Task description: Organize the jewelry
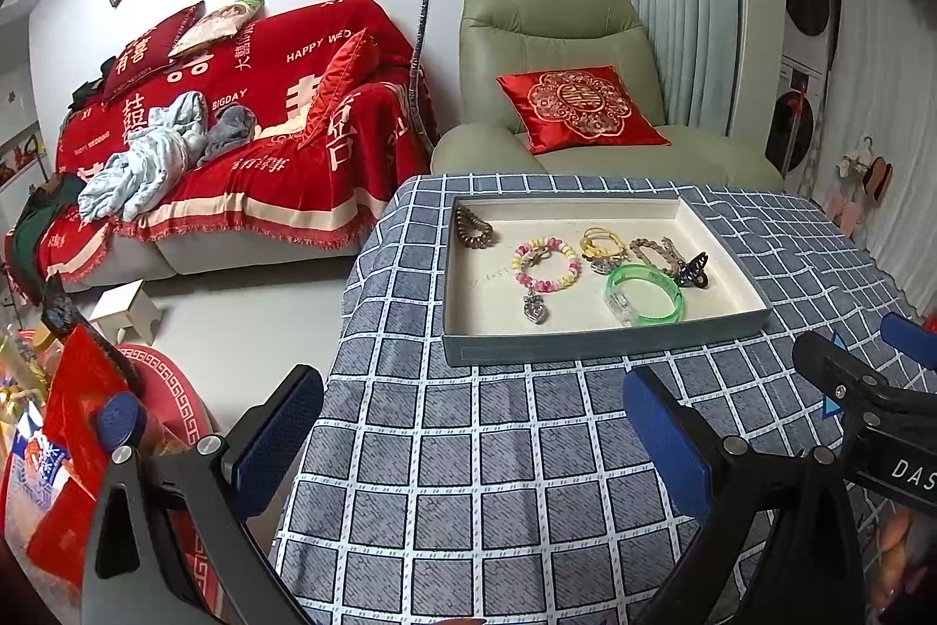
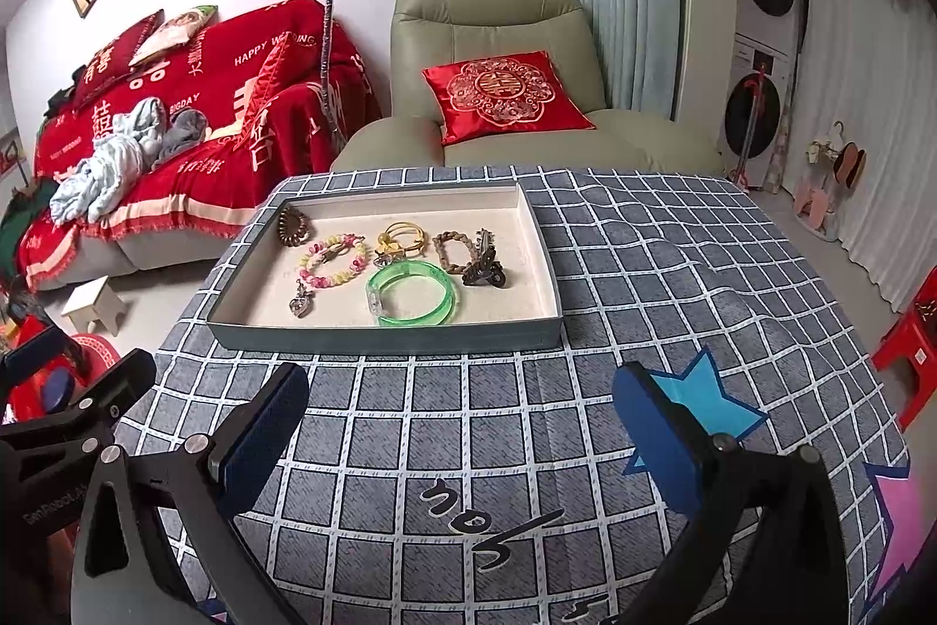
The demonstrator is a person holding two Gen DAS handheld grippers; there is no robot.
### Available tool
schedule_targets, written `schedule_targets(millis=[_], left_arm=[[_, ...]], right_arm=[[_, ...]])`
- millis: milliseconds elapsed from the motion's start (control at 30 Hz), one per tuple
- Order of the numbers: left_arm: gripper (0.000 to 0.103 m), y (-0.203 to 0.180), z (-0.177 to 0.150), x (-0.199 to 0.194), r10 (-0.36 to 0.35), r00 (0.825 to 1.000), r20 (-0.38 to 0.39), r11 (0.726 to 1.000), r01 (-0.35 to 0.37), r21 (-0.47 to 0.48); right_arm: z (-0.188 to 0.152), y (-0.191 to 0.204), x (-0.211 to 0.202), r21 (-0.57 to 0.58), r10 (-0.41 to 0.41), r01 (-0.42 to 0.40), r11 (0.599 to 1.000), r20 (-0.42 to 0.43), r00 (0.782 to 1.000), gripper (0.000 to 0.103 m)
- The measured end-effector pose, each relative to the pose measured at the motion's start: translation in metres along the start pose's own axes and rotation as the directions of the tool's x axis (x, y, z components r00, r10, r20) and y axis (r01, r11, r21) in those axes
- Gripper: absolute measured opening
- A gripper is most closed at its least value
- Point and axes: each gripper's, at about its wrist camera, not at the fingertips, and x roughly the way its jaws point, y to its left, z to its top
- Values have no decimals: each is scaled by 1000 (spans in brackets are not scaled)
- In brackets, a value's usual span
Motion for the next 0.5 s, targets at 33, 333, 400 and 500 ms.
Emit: schedule_targets(millis=[33,333,400,500], left_arm=[[103,0,0,0,0,1000,-1,1000,0,1],[103,0,0,-1,2,1000,-2,1000,-2,-1],[103,0,1,-1,0,1000,-3,1000,0,-2],[103,0,1,-1,1,1000,-3,1000,-1,-1]], right_arm=[[0,0,0,0,0,0,1000,0,1000,103],[0,0,-1,-2,-2,2,1000,-1,1000,103],[0,0,-1,-2,0,0,1000,0,1000,103],[0,0,-1,-2,0,0,1000,-1,1000,103]])
